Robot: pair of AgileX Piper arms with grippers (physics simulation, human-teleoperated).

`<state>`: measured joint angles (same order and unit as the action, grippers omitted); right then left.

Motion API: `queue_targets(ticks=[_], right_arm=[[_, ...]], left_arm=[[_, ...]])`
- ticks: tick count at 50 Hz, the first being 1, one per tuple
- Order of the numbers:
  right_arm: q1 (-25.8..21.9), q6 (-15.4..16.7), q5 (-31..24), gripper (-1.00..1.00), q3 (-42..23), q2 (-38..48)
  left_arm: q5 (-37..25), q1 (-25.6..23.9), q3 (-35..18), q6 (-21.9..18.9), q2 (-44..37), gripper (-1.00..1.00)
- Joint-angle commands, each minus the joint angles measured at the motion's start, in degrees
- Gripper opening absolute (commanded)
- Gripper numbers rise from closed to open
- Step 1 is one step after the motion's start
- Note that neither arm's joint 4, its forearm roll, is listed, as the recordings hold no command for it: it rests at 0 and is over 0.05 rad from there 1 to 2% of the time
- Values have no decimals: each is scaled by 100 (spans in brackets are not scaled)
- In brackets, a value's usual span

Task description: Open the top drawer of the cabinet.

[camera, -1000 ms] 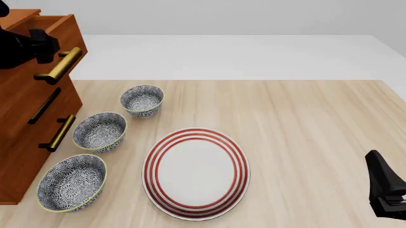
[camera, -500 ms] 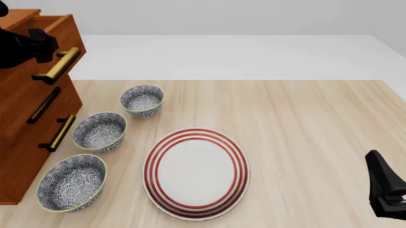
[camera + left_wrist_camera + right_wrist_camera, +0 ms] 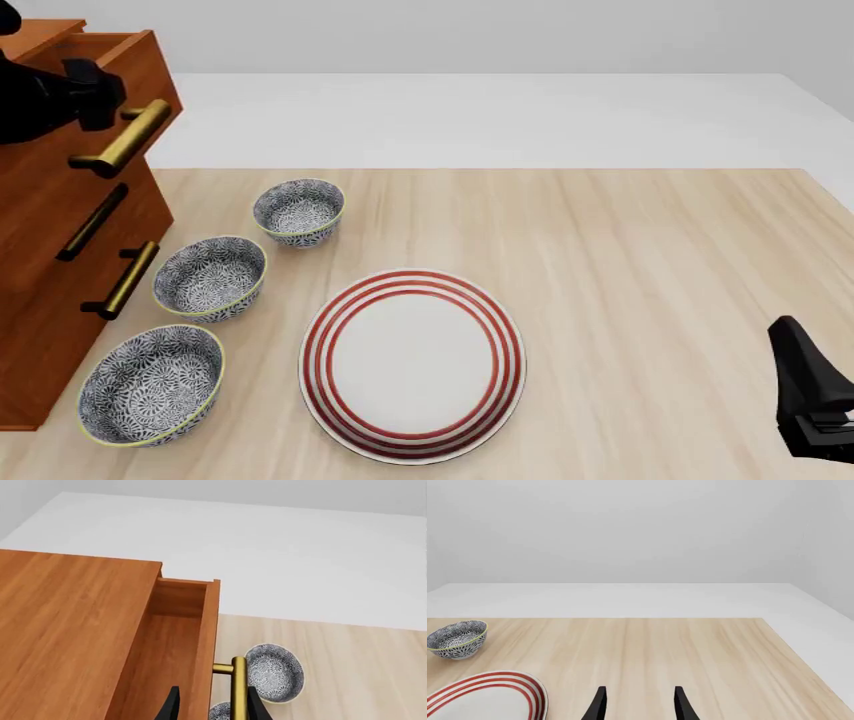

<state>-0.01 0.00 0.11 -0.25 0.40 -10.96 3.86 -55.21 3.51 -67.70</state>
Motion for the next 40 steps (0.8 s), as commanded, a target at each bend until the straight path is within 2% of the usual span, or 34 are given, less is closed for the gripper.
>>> queue_targets(ticks=[1,24,40], right_arm=[[0,0,0,100,0,1],[0,-1,0,100,0,1],[0,0,0,100,0,0]], left_arm=[[-4,-58,261,63,-244,100],[32,-179,296,224,-464,100],[-351,-187,-169,284,-999,100]])
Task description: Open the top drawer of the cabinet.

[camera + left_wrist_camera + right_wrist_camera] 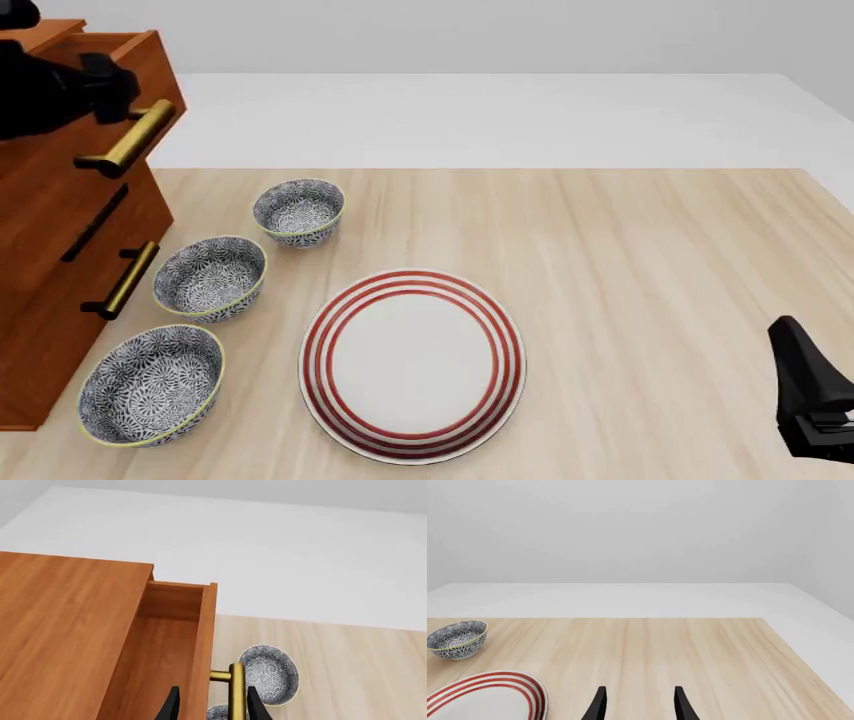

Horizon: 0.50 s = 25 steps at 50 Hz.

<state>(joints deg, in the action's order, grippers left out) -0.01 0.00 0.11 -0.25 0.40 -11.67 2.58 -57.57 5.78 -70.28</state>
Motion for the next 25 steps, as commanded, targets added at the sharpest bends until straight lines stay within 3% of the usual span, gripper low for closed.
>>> queue_targets(ticks=[1,25], right_arm=[[0,-1,0,100,0,1],[0,1,0,100,0,0]], left_arm=[[-354,-116,22,29,-749,100],[-790,-393,-259,62,-789,100]])
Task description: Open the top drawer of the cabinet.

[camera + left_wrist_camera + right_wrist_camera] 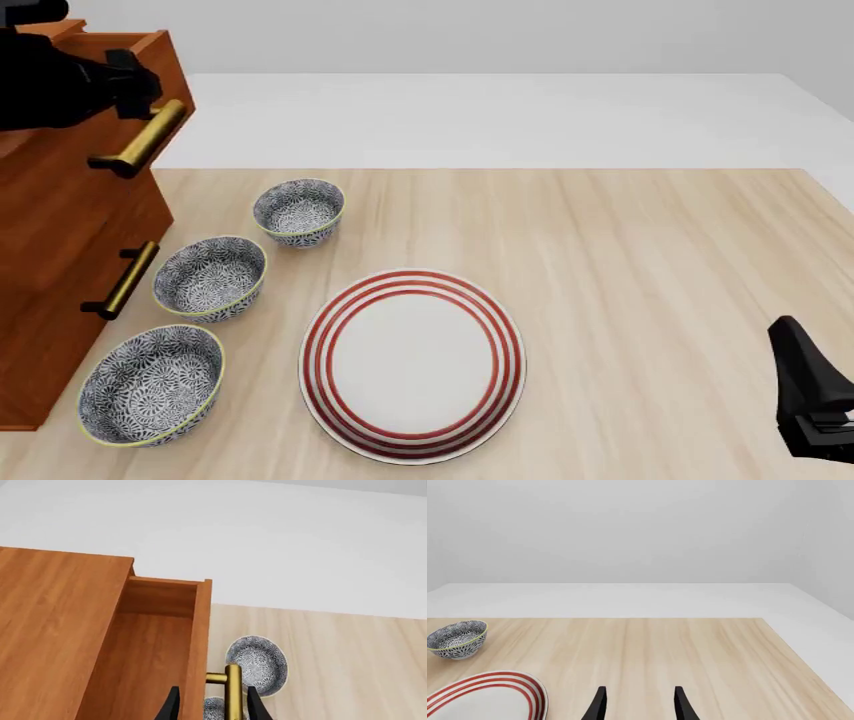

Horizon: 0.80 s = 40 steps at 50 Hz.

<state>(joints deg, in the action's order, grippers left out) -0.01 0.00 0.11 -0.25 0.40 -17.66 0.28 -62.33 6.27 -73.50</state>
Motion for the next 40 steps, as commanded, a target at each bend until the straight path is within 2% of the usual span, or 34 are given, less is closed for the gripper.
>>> queue_targets(ticks=[1,13,40], right_arm=[[0,-1,0,100,0,0],[0,-1,0,100,0,0],[1,0,0,100,0,-2]], left_arm=[[-193,-161,205,10,-476,100],[-339,-229,48,-16,-500,100],[-469,-419,78,-96,-347,100]])
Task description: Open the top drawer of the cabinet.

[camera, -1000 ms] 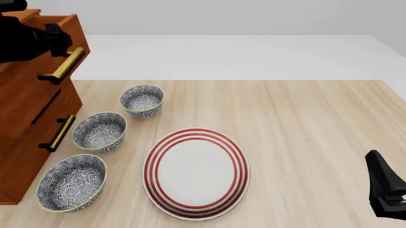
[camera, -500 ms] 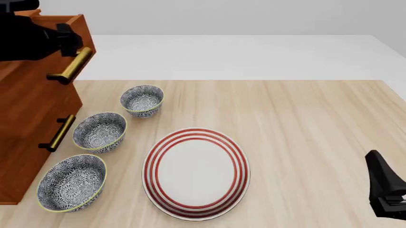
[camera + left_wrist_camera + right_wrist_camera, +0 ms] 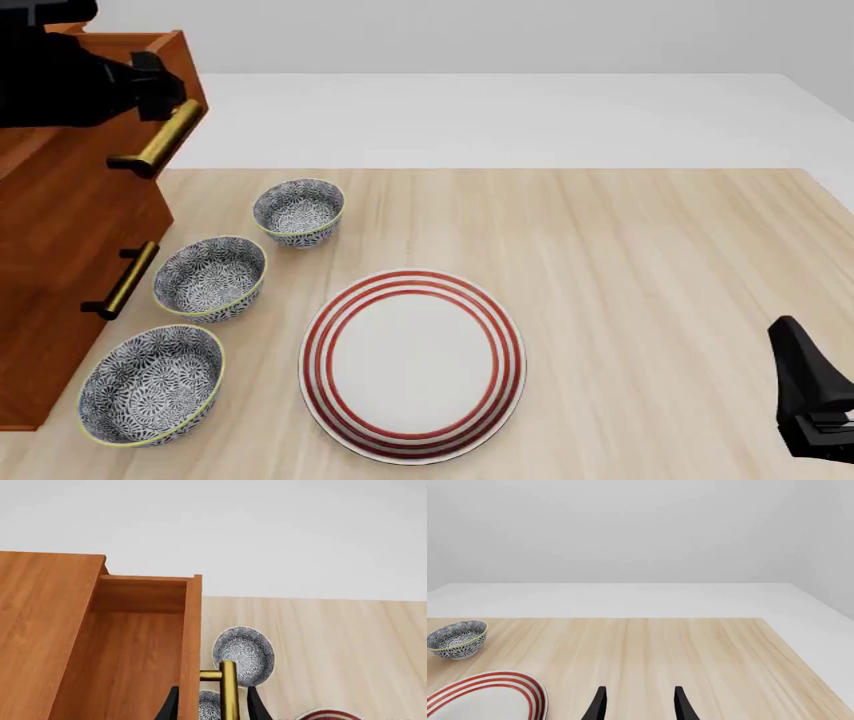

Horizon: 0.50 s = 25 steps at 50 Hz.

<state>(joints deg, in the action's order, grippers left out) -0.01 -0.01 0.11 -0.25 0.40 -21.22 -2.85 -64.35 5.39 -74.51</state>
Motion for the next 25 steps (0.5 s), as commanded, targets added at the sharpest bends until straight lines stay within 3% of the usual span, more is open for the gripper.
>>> queue_targets(ticks=[1,25], right_arm=[[1,0,0,100,0,-2],[1,-1,0,100,0,-1]], left_arm=[[-113,-106,279,-8,-247,100],[-102,-393,320,60,-234,100]])
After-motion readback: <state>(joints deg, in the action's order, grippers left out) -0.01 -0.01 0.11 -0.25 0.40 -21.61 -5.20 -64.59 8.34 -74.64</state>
